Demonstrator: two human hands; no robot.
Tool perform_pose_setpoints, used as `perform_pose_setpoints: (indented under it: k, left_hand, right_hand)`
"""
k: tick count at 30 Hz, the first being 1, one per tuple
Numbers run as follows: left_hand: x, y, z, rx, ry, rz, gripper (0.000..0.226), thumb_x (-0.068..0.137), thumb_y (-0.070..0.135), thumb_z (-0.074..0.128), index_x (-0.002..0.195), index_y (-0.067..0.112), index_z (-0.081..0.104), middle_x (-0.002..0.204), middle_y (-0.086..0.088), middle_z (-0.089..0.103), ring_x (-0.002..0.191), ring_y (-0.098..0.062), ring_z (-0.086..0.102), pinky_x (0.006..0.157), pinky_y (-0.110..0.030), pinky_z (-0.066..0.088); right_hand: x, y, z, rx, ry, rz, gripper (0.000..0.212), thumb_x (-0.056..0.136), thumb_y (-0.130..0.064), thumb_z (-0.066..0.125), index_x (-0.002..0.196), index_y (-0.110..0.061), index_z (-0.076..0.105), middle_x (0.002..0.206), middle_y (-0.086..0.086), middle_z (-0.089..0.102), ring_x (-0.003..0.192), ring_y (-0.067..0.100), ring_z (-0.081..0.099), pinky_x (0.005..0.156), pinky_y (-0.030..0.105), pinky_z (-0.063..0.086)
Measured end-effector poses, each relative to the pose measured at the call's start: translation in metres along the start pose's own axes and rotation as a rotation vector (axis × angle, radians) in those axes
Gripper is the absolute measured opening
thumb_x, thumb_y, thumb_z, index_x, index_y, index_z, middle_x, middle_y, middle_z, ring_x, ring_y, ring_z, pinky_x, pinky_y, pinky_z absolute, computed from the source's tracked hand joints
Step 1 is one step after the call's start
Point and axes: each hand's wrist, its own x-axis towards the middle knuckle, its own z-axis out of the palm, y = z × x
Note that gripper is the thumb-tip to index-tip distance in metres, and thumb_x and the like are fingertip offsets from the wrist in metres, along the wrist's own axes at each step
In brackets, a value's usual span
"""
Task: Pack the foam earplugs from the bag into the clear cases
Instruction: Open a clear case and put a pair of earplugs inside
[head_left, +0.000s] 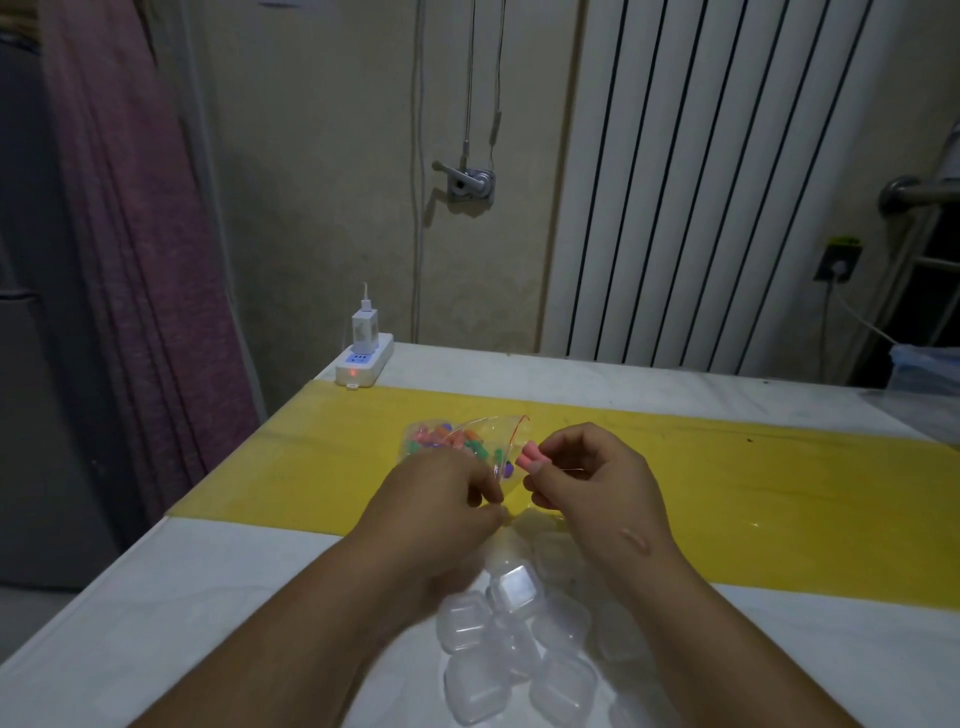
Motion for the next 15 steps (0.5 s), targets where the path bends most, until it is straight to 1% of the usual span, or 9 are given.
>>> perform_pose_setpoints:
  k: [3,5,6,8,9,11,13,15]
  left_hand:
    - [-0.0012,-0.0007,0.0034,0.155,-0.09,0.023,0.033,0.08,0.055,0.061,0.099,0.032,0.075,0.094,0.01,0.067,0.091,-0.011,0.056,0.075,-0.028,0.047]
    - [-0.0013,-0.0019,0.0041,0.207,-0.136,0.051,0.035,0.081,0.056,0.06,0.097,0.031,0.076,0.092,0.008,0.067,0.092,-0.013,0.054,0.078,-0.028,0.046]
    - [-0.0013,-0.0021,0.0034,0.185,-0.149,0.059,0.031,0.081,0.053,0.063,0.096,0.03,0.076,0.093,0.008,0.067,0.094,-0.012,0.054,0.081,-0.028,0.046]
    - [-0.001,-0.002,0.0008,0.061,-0.157,0.053,0.018,0.081,0.042,0.071,0.093,0.03,0.074,0.099,0.011,0.065,0.095,-0.007,0.053,0.081,-0.026,0.044]
    - [-0.0008,-0.0018,-0.0003,-0.011,-0.145,0.042,0.013,0.079,0.038,0.074,0.091,0.031,0.071,0.099,0.014,0.063,0.093,-0.004,0.052,0.078,-0.022,0.043]
    - [-0.0001,-0.0013,-0.0012,-0.15,-0.098,0.019,0.016,0.078,0.028,0.078,0.086,0.031,0.064,0.092,0.016,0.062,0.083,-0.002,0.054,0.065,-0.015,0.042]
    - [0.0006,-0.0014,-0.0024,-0.335,-0.026,-0.004,0.02,0.08,0.017,0.077,0.086,0.028,0.061,0.086,0.012,0.063,0.072,-0.004,0.056,0.056,-0.016,0.046]
    - [0.0005,-0.0008,-0.0052,-0.525,0.027,-0.032,0.022,0.084,0.01,0.072,0.094,0.028,0.064,0.089,0.008,0.064,0.067,0.0,0.058,0.058,-0.016,0.05]
  right_hand:
    - [-0.0009,0.0017,0.001,-0.039,0.007,-0.007,0.013,0.078,-0.021,0.079,0.075,-0.024,0.067,0.073,0.003,0.071,0.076,0.026,0.069,0.071,0.052,0.058]
    - [-0.0009,0.0016,0.0005,-0.049,0.017,0.0,0.013,0.078,-0.02,0.079,0.075,-0.023,0.067,0.073,0.002,0.071,0.075,0.025,0.069,0.07,0.052,0.058]
    - [-0.0008,0.0011,-0.0002,-0.048,0.025,0.001,0.013,0.078,-0.019,0.079,0.074,-0.023,0.067,0.073,0.003,0.071,0.074,0.026,0.069,0.07,0.052,0.057]
    - [0.0001,-0.0001,-0.0021,-0.057,0.053,0.0,0.013,0.079,-0.021,0.078,0.074,-0.024,0.067,0.072,0.002,0.071,0.072,0.026,0.068,0.07,0.052,0.057]
    - [0.0005,-0.0009,-0.003,-0.071,0.07,0.001,0.013,0.079,-0.022,0.078,0.074,-0.024,0.066,0.073,0.0,0.071,0.072,0.025,0.068,0.071,0.051,0.057]
    - [0.0008,-0.002,-0.0041,-0.096,0.094,0.009,0.013,0.079,-0.025,0.078,0.074,-0.026,0.066,0.074,-0.003,0.071,0.072,0.021,0.068,0.072,0.048,0.057]
    - [0.0004,-0.0022,-0.0051,-0.098,0.102,0.014,0.013,0.08,-0.026,0.077,0.075,-0.026,0.066,0.073,-0.002,0.071,0.071,0.02,0.067,0.071,0.046,0.058]
    - [-0.001,-0.0032,-0.0058,-0.085,0.098,0.023,0.011,0.083,-0.025,0.075,0.078,-0.025,0.065,0.072,-0.001,0.071,0.067,0.017,0.068,0.067,0.043,0.059]
